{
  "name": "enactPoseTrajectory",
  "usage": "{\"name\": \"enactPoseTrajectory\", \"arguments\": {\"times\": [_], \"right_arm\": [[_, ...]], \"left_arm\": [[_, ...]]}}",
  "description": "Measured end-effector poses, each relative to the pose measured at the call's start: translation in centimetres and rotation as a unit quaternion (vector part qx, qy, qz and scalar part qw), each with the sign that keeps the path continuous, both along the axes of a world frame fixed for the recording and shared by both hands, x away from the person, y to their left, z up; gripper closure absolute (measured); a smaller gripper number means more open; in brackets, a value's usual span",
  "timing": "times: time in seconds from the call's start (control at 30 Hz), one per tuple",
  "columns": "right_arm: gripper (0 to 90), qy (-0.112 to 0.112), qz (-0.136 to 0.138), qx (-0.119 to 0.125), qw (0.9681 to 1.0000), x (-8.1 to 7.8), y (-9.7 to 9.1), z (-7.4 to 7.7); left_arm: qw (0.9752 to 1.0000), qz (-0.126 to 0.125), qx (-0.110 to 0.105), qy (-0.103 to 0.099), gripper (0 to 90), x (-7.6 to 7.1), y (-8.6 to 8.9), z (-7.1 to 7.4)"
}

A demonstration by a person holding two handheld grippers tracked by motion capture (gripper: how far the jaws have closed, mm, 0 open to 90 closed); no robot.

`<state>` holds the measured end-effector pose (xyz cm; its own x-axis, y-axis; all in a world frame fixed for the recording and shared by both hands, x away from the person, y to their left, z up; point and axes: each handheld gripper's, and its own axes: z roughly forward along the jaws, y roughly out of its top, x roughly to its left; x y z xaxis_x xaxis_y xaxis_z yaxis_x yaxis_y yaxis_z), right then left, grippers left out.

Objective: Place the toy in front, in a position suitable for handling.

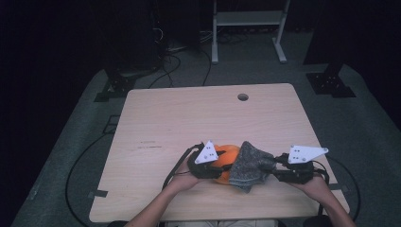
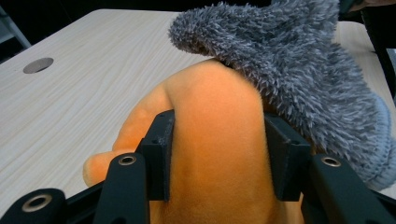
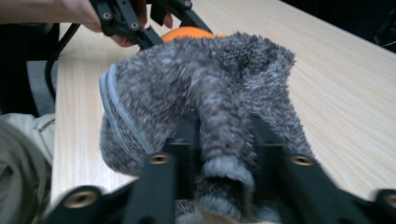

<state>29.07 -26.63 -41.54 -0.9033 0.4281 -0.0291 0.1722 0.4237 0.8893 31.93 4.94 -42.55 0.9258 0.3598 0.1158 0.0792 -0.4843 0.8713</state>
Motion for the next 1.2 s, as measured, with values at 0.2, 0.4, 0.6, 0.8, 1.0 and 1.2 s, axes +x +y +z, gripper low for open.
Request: {"name": "enactPoseTrajectory", "arguments": {"times": [0.2,0.4,0.6,0.8,1.0,1.2], "right_arm": [[49.3,0.008,-0.001,0.001,1.0,0.0,1.2,0.0],[47.2,0.005,-0.001,0.001,1.0,0.4,3.0,-0.1],[45.0,-0.009,-0.004,-0.009,0.9999,0.9,4.8,0.2],[70.9,-0.012,0.008,-0.015,0.9998,1.2,5.7,-0.2],[80.1,-0.006,0.007,-0.014,0.9999,1.1,5.2,-0.3],[80.3,-0.003,0.0,-0.014,0.9999,0.5,4.3,-0.6]], "left_arm": [[1.0,0.003,0.005,-0.004,50.0,-0.1,-0.4,0.1],[0.9999,0.002,0.012,-0.007,49.8,-0.2,-0.6,0.2],[0.9997,-0.015,0.016,-0.008,48.1,-0.3,-0.6,0.1],[0.9983,-0.045,0.024,0.027,38.1,0.2,0.4,0.1],[0.9985,-0.044,0.013,0.028,31.6,0.3,1.1,0.2],[0.9988,-0.042,0.017,0.02,28.2,0.0,1.3,0.4]]}}
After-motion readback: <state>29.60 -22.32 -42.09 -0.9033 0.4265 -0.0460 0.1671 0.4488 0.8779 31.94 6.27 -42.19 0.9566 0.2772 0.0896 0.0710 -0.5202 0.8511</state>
